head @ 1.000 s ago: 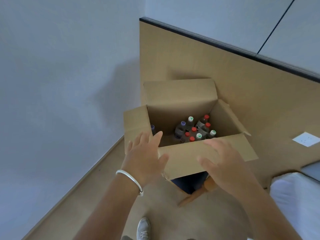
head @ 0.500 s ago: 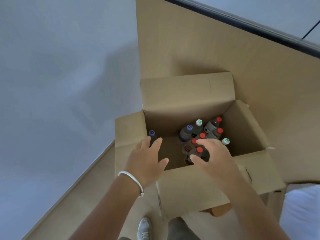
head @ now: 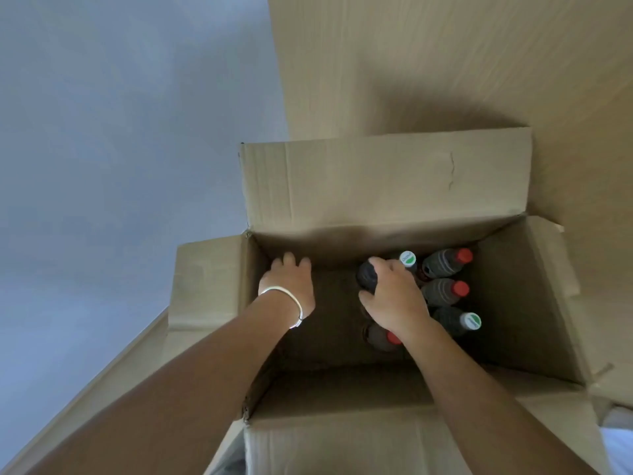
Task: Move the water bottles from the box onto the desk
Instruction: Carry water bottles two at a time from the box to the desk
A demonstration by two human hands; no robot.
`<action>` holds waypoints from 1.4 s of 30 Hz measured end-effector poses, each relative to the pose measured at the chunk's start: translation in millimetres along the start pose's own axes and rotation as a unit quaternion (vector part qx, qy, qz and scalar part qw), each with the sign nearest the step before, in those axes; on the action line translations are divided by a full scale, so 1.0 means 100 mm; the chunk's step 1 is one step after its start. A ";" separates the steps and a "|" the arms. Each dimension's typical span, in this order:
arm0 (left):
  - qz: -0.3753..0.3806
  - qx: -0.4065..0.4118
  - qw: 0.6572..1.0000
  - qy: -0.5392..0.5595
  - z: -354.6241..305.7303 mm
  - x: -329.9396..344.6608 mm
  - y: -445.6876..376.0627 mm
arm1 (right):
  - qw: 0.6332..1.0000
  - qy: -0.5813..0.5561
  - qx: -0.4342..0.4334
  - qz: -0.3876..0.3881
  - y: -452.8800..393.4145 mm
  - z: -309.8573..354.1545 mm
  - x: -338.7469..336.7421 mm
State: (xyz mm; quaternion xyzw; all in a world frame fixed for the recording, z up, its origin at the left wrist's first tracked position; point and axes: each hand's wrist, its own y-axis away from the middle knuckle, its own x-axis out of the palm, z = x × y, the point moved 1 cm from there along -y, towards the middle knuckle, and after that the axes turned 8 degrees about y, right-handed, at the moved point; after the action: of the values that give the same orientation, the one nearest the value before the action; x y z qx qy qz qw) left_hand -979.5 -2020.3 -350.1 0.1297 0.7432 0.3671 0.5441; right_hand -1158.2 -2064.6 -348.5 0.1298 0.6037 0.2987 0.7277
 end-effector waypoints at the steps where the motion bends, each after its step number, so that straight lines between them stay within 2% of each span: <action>1: 0.011 -0.018 1.000 -0.010 0.01 0.04 -0.12 | 1.000 0.007 0.004 0.007 -0.14 -0.04 0.04; 6: 0.039 -0.072 0.996 -0.032 0.06 0.27 -0.51 | 0.998 0.049 0.014 0.032 -0.65 -0.19 0.24; 10: 0.039 -0.079 0.996 -0.012 0.18 0.43 -0.68 | 0.994 0.072 0.026 0.075 -0.83 -0.27 0.42; 16: -0.006 -0.072 0.997 0.022 0.24 0.53 -0.81 | 0.996 0.080 0.033 0.030 -0.98 -0.30 0.64; 22: -0.067 -0.053 0.981 0.176 0.27 0.71 -0.96 | 1.000 0.018 0.005 0.012 -1.04 -0.36 0.88; 26: -0.065 -0.045 0.975 0.208 0.27 0.85 -1.05 | 0.999 0.030 -0.024 0.004 -1.10 -0.33 0.98; 31: -0.059 0.005 0.973 0.221 0.18 1.01 -1.18 | 0.998 -0.017 -0.061 0.001 -1.18 -0.26 1.10; 34: -0.067 0.017 0.967 0.244 0.15 0.95 -1.19 | 0.998 -0.038 -0.051 -0.007 -1.20 -0.27 1.04; 38: -0.047 -0.005 0.933 0.357 0.14 0.81 -1.03 | 0.984 -0.171 -0.039 0.009 -1.12 -0.31 0.83; 42: -0.001 0.071 0.898 0.434 0.14 0.68 -0.74 | 0.965 -0.247 -0.080 0.032 -0.87 -0.34 0.49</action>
State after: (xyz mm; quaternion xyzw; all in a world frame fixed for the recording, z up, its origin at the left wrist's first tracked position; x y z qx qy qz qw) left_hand -976.6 -2025.8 -451.3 -0.0055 0.9298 0.3328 0.1569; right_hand -1162.4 -2110.2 -443.4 0.1604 0.3750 0.3278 0.8522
